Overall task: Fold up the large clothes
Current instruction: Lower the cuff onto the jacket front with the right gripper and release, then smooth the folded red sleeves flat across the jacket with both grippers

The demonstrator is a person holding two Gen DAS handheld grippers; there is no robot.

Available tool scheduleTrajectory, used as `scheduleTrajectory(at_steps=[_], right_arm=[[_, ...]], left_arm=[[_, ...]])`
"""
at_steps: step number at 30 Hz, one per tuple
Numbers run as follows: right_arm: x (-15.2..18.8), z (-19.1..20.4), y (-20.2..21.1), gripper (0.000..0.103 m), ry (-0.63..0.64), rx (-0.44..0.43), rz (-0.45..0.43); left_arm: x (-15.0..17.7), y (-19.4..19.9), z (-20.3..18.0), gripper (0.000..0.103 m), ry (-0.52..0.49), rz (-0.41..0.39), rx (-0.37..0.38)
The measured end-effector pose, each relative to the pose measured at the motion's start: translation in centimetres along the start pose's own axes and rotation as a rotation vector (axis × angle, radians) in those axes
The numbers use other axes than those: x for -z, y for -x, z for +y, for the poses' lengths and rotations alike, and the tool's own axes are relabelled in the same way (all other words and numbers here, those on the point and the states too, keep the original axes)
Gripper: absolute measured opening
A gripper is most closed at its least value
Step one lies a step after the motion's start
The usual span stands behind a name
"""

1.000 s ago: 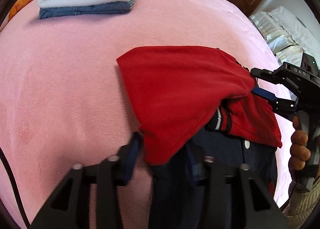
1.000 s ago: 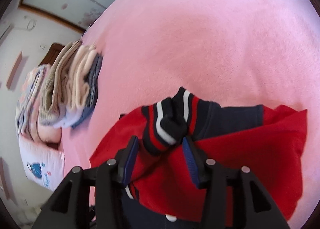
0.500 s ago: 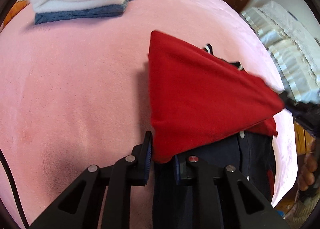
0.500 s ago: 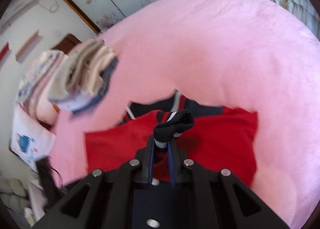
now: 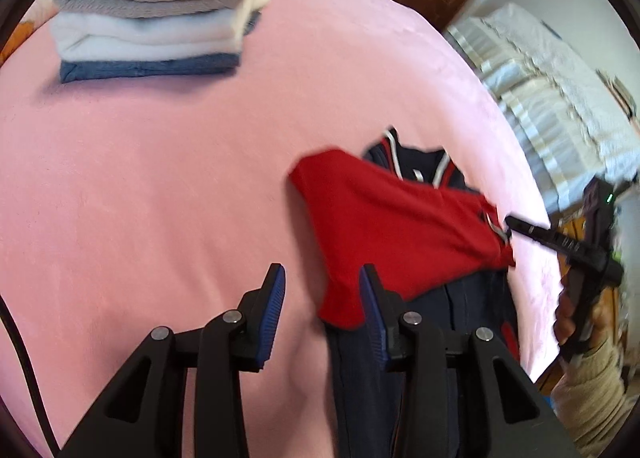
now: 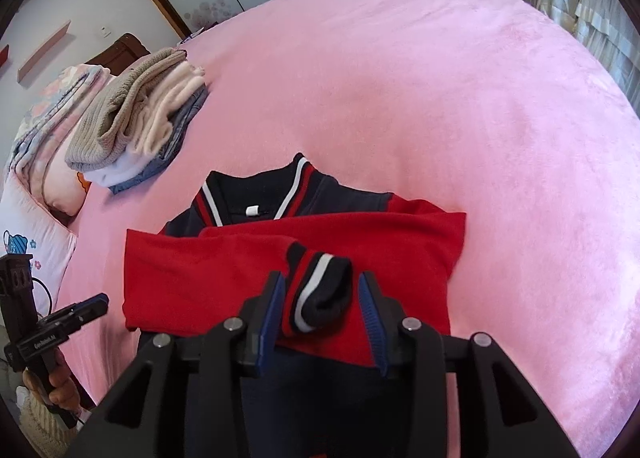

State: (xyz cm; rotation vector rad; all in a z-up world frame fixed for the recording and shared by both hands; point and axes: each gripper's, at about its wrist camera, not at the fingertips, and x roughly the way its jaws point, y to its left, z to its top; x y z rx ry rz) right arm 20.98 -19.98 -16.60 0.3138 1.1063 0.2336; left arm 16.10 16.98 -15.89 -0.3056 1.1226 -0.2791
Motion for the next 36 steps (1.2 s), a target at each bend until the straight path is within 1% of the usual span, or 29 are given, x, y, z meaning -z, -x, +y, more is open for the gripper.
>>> scheduleTrajectory(at_steps=[2, 5, 6, 8, 9, 10, 11, 12, 13, 14, 17, 21, 26, 31, 34, 35, 36], right_arm=[[-0.2, -0.3, -1.2, 0.038, -0.013, -0.015, 0.03], [-0.2, -0.4, -3.9, 0.038, -0.027, -0.019, 0.089], [0.0, -0.2, -4.4, 0.038, -0.023, -0.019, 0.096], [0.4, 0.9, -4.5, 0.037, 0.026, -0.002, 0.088], [0.6, 1.4, -4.1, 0.033, 0.055, 0.014, 0.067], [0.8, 1.7, -3.7, 0.016, 0.074, 0.022, 0.046], [0.8, 1.9, -2.9, 0.011, 0.092, 0.033, 0.016], [0.9, 2.0, -1.7, 0.009, 0.106, 0.043, -0.034], [0.9, 1.9, -0.8, 0.005, 0.112, 0.056, -0.069], [0.9, 1.8, 0.0, 0.004, 0.117, 0.079, -0.103], [0.9, 0.7, 0.8, 0.004, 0.11, 0.129, -0.138], [1.0, -0.6, -0.3, 0.004, 0.086, 0.149, -0.108], [1.1, -1.5, -0.1, 0.004, 0.044, 0.17, -0.139], [1.3, -2.0, -0.5, 0.004, 0.028, 0.179, -0.132], [1.6, -2.3, -0.7, 0.003, 0.023, 0.2, -0.13], [1.7, -2.5, -0.8, 0.003, 0.022, 0.207, -0.126], [1.8, -2.7, -1.2, 0.003, 0.022, 0.219, -0.117]], left_arm=[[-0.9, -0.7, 0.7, 0.037, 0.02, -0.002, -0.013], [-1.6, -2.1, 1.5, 0.037, 0.045, 0.025, -0.02], [-1.7, -2.6, 1.5, 0.037, 0.047, 0.034, -0.023], [-1.7, -3.3, 1.5, 0.037, 0.046, 0.044, -0.026], [-1.7, -3.5, 1.4, 0.037, 0.045, 0.047, -0.026], [-1.8, -3.8, 1.3, 0.037, 0.045, 0.049, -0.02], [-1.8, -4.0, 1.2, 0.037, 0.045, 0.05, -0.017], [-1.9, -4.1, 1.1, 0.037, 0.045, 0.051, -0.012], [-1.9, -4.4, 1.0, 0.037, 0.043, 0.054, -0.005], [-2.0, -4.7, 0.7, 0.037, 0.039, 0.058, -0.002], [-2.3, -5.7, 0.0, 0.037, 0.022, 0.074, 0.003], [-2.9, -6.6, -0.7, 0.037, 0.023, 0.089, 0.018], [-4.3, -7.9, -1.0, 0.037, 0.036, 0.1, 0.014], [-5.8, -8.5, -0.4, 0.037, 0.076, 0.086, 0.005], [-6.6, -9.3, -0.1, 0.037, 0.098, 0.081, -0.02], [-6.6, -9.6, -0.1, 0.037, 0.094, 0.08, -0.039], [-6.7, -10.2, -0.1, 0.037, 0.091, 0.088, -0.078]])
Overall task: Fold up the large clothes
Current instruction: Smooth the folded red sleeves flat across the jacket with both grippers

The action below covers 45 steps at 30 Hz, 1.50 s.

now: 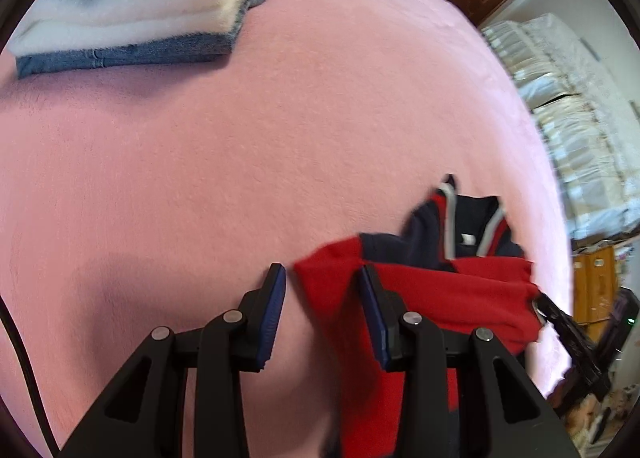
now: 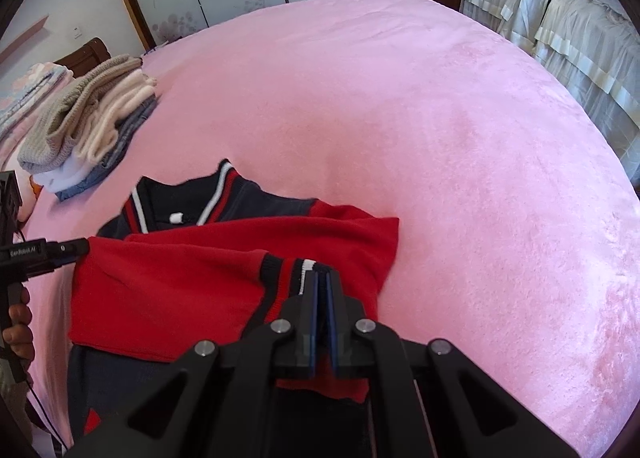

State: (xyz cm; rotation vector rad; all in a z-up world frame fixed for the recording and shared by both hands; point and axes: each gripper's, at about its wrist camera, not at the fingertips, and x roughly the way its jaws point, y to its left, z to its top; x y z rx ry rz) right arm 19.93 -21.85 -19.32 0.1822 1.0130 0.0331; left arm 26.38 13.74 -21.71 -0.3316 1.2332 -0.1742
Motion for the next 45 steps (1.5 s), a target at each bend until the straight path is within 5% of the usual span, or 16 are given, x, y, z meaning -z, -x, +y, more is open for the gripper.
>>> scheduleTrajectory(at_steps=[3, 10, 15, 21, 28, 37, 45], right_arm=[[0.5, -0.4, -1.3, 0.002, 0.006, 0.059, 0.03], [-0.1, -2.2, 0.9, 0.003, -0.094, -0.048, 0.029], [-1.4, 2.2, 2.6, 0.003, 0.0, -0.182, 0.002], [-2.4, 8.5, -0.4, 0.003, 0.099, -0.299, 0.087], [-2.2, 6.0, -5.0, 0.0, 0.059, -0.11, 0.122], [-3.0, 3.7, -3.3, 0.003, -0.014, -0.188, 0.112], [-1.0, 7.5, 1.7, 0.003, 0.098, -0.243, 0.061]], left_arm=[[-0.1, -1.1, -0.1, 0.035, -0.003, 0.022, -0.043], [0.6, 2.7, -1.9, 0.035, -0.036, -0.05, -0.085], [2.6, 5.2, -5.5, 0.035, -0.098, -0.08, 0.023], [5.2, 2.4, -8.9, 0.035, -0.136, 0.02, 0.103], [7.3, -0.2, -8.2, 0.035, -0.145, 0.1, 0.067], [7.6, 0.2, -8.3, 0.035, -0.17, 0.099, 0.082], [7.3, 5.3, -8.9, 0.038, -0.15, -0.039, 0.073]])
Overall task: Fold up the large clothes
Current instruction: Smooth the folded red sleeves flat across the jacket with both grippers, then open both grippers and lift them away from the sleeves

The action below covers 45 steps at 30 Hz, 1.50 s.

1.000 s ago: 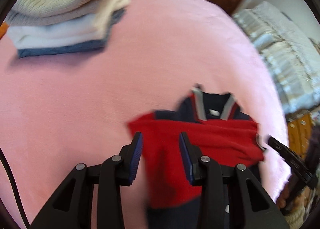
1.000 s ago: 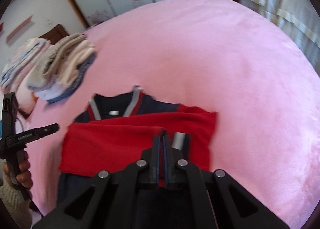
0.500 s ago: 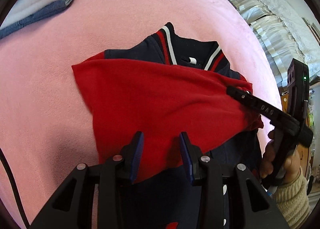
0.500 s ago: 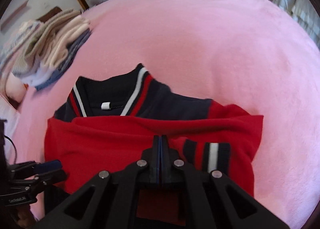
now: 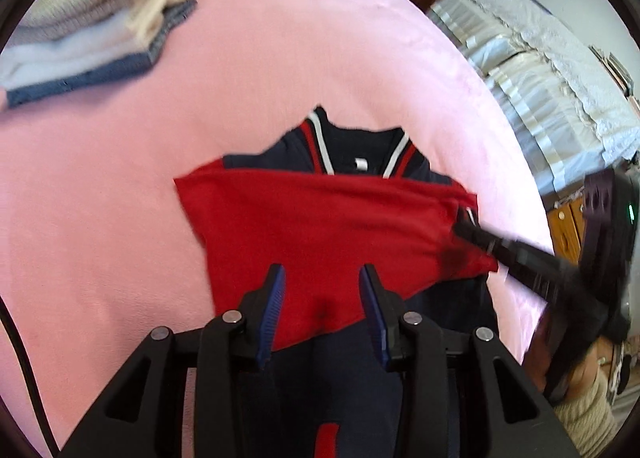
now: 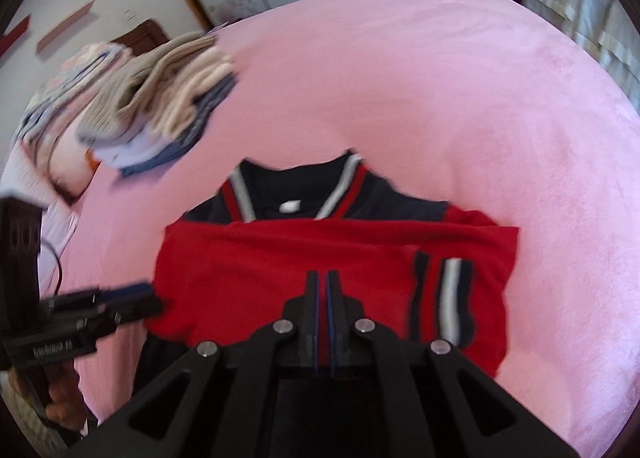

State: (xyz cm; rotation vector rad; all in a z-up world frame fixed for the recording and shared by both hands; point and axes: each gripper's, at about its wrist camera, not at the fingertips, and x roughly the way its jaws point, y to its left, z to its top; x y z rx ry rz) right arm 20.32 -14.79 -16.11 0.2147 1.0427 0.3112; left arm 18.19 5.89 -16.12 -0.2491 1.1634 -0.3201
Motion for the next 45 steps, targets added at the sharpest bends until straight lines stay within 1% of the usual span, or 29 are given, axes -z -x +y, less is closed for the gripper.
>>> scheduleTrajectory(at_steps=[3, 7, 11, 13, 14, 16, 18, 22, 27, 29, 30, 32, 35, 36, 37, 42, 45], right_arm=[[1.1, 3.2, -0.5, 0.003, 0.065, -0.029, 0.017], [1.8, 5.0, -1.8, 0.003, 0.109, 0.002, 0.015], [2.3, 2.8, -2.5, 0.003, 0.061, 0.102, 0.017], [2.7, 0.5, -1.9, 0.003, 0.024, 0.156, 0.012], [2.9, -0.5, -1.5, 0.0, 0.008, 0.169, 0.009], [3.3, -3.0, -0.7, 0.0, -0.045, 0.129, 0.015], [3.7, -4.2, 0.0, 0.0, -0.062, 0.122, 0.01], [4.1, -4.6, 0.2, 0.0, -0.062, 0.109, 0.003], [4.1, -5.0, -0.1, 0.0, -0.096, 0.079, 0.007], [4.0, -4.8, 0.0, 0.0, -0.091, 0.076, 0.01], [4.0, -4.7, 0.2, 0.003, -0.086, 0.072, 0.012], [3.9, -4.3, 0.5, 0.003, -0.077, 0.067, 0.01], [3.6, -3.5, 1.2, 0.003, -0.065, 0.063, 0.002], [3.5, -3.2, 1.5, 0.003, -0.064, 0.057, -0.001], [3.5, -3.0, 2.0, 0.003, -0.059, 0.054, -0.008], [3.5, -2.0, 4.3, 0.003, -0.047, 0.053, -0.047], [3.8, -1.4, 5.5, 0.003, -0.043, 0.057, -0.068]], left_arm=[[-0.2, 0.3, -0.4, 0.041, -0.003, -0.026, -0.029], [-0.2, -0.9, 0.0, 0.041, 0.011, -0.001, -0.055], [0.6, -2.6, 1.3, 0.041, 0.014, 0.044, -0.103], [1.1, -2.7, 2.1, 0.041, 0.016, 0.054, -0.094], [1.4, -2.5, 2.6, 0.041, 0.015, 0.05, -0.077], [1.7, -2.5, 3.0, 0.041, 0.016, 0.045, -0.067], [2.0, -2.4, 3.6, 0.041, 0.026, 0.044, -0.06], [2.3, -2.7, 4.0, 0.041, 0.022, 0.042, -0.051], [2.1, -3.1, 3.6, 0.041, -0.021, 0.048, -0.052], [2.0, -3.0, 3.4, 0.043, -0.026, 0.051, -0.041], [2.0, -3.0, 3.3, 0.047, -0.025, 0.052, -0.036], [2.0, -2.8, 2.9, 0.053, -0.025, 0.05, -0.032], [2.0, -2.1, 2.1, 0.063, -0.041, 0.035, -0.067], [2.0, -1.8, 1.8, 0.07, -0.045, 0.031, -0.082], [1.9, -1.3, 1.4, 0.074, -0.05, 0.018, -0.11], [1.7, 1.3, 0.1, 0.074, -0.059, -0.038, -0.14], [1.5, 3.1, -0.4, 0.074, -0.051, -0.074, -0.136]])
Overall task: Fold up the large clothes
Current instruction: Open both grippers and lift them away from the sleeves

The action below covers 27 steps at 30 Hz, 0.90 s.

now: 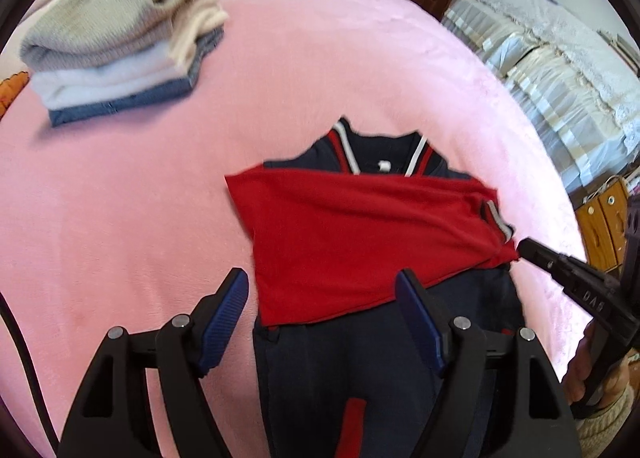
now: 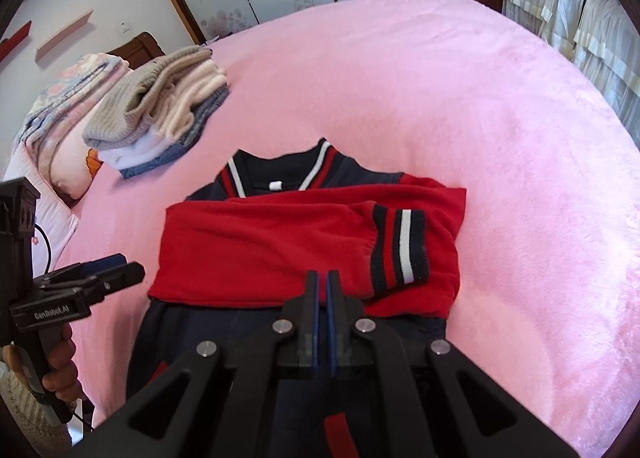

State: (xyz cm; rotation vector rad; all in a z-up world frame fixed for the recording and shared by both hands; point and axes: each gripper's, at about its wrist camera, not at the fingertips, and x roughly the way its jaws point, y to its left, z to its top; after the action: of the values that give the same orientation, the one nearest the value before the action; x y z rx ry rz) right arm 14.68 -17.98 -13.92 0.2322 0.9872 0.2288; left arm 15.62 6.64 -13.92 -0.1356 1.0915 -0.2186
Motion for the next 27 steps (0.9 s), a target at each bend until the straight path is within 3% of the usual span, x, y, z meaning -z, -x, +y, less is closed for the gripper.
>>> scheduleTrajectory(at_steps=[15, 20, 24, 27], right_arm=[[1.9, 1.6, 7.3, 0.003, 0.002, 0.034, -0.097], [3.9, 1.6, 10.2, 0.003, 0.009, 0.031, -0.123], [6.5, 1.4, 12.1, 0.003, 0.025, 0.039, -0.128], [8.5, 1.3, 13.0, 0.004, 0.037, 0.049, -0.121]], left_arm=[[2.3, 9.8, -0.8, 0.074, 0.084, -0.216, -0.006], [4.1, 11.7, -1.3, 0.075, 0.068, -0.167, 0.004], [6.6, 13.0, -1.8, 0.084, 0.045, -0.165, -0.012], [8.5, 13.6, -2.2, 0.085, 0.017, -0.17, -0.035]])
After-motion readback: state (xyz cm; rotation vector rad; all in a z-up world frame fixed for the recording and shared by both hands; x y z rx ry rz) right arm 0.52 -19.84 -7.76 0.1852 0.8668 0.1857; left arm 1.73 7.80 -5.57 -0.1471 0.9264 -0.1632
